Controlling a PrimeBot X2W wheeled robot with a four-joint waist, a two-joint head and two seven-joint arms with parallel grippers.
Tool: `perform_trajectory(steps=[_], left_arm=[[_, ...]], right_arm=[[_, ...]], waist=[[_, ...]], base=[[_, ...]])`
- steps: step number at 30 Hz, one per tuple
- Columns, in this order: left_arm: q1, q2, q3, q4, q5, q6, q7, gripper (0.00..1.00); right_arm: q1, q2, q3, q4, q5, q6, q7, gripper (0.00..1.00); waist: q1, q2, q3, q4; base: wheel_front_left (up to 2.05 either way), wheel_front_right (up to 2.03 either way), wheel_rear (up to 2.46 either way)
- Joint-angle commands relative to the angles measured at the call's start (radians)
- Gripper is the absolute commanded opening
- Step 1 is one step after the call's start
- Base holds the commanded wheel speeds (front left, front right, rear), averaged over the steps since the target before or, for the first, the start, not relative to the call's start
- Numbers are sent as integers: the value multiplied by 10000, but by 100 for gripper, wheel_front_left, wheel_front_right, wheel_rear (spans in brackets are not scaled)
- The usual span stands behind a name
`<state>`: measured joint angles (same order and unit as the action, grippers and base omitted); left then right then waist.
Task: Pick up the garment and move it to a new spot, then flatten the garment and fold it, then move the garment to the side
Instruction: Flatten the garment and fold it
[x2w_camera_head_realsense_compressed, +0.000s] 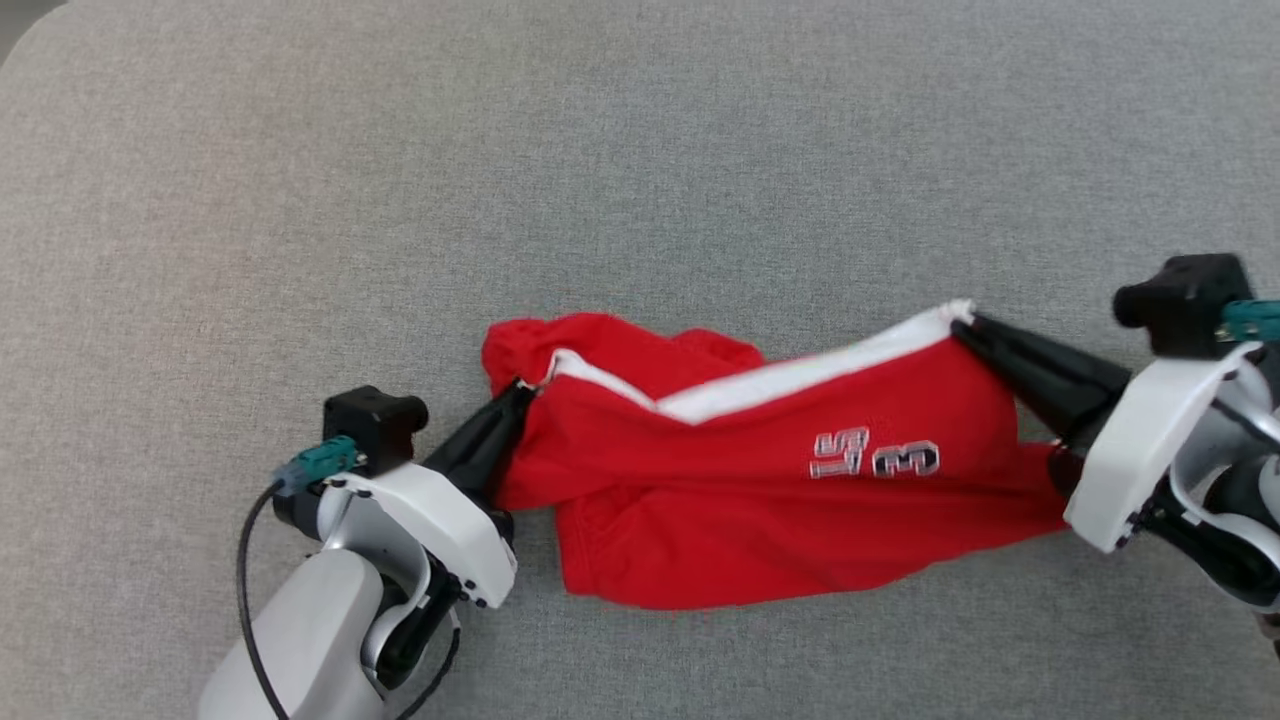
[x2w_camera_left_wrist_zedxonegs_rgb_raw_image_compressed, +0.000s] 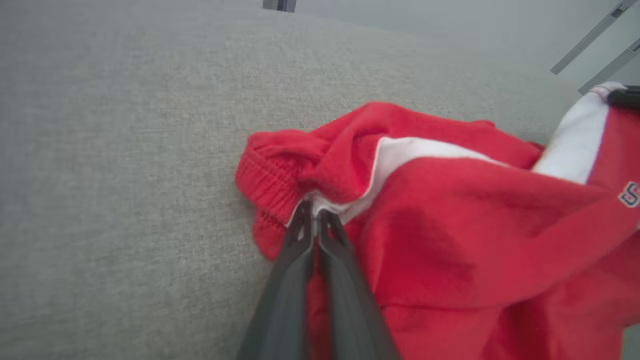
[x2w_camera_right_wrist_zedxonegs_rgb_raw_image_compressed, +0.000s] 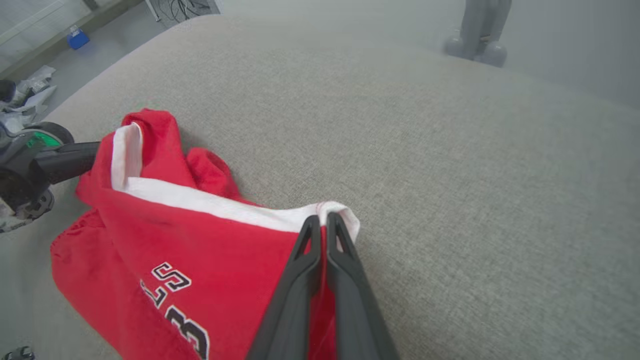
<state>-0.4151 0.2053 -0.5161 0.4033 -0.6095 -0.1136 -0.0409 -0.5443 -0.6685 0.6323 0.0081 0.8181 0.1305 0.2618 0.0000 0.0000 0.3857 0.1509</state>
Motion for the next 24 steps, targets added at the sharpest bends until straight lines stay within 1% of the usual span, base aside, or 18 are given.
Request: perform_trajectory(steps=[1, 2, 6, 7, 8, 9, 11, 13, 16, 19, 22, 24], left_arm=[[-166, 91, 178, 25, -53, 117, -226, 0], [-166, 91, 178, 25, -53, 117, -226, 0], [-308, 197, 518, -362, 48, 390, -853, 0], [-321, 241, 632, -523, 90, 481, -1027, 0], [-313, 326, 887, -881, 142, 705, -1344, 0], [-313, 326, 887, -881, 142, 705, -1344, 0], [-285, 410, 1127, -1380, 224, 975, -1607, 0], [-231, 509, 1364, -1975, 343, 1247, -1798, 0], [-78, 640, 1672, -3050, 586, 1668, -1963, 0], [126, 789, 1836, -4170, 916, 2023, -2045, 0], [460, 952, 1895, -5143, 1196, 2383, -1996, 0], [673, 1079, 1888, -5679, 1350, 2595, -1827, 0]], right_arm=[[21, -18, -237, -66, -176, 6, -639, 0], [21, -18, -237, -66, -176, 6, -639, 0], [405, 431, -965, 122, -720, 6, -2277, 0], [472, 617, -1266, 174, -915, 6, -2733, 0], [709, 1022, -1758, 264, -1412, 6, -3530, 0], [709, 1022, -1758, 264, -1412, 6, -3530, 0], [982, 1533, -2364, 308, -1888, 4, -4247, 0], [1241, 2006, -2861, 268, -2371, 3, -4702, 0], [1606, 2733, -3680, -77, -3161, 3, -5060, 0], [2129, 3520, -4369, -526, -3658, 1, -5181, 0], [2692, 4193, -4853, -1007, -4096, 3, -5203, 0], [3003, 4535, -4984, -1303, -4321, 3, -5146, 0]], waist=[[0, 0, -77, -47], [0, 0, -77, -47], [0, 0, -314, -198], [0, 0, -373, -248], [0, 0, -524, -367], [0, 0, -524, -367], [0, 0, -683, -502], [0, 0, -865, -641], [0, 0, -1114, -862], [0, 0, -1390, -1101], [0, 0, -1596, -1352], [0, 0, -1684, -1512]], base=[[0, 0, 0], [0, 0, 0], [0, 0, 0], [0, 0, 0], [0, 0, 0], [0, 0, 0], [0, 0, 0], [0, 0, 0], [0, 0, 0], [0, 0, 0], [0, 0, 0], [0, 0, 0]])
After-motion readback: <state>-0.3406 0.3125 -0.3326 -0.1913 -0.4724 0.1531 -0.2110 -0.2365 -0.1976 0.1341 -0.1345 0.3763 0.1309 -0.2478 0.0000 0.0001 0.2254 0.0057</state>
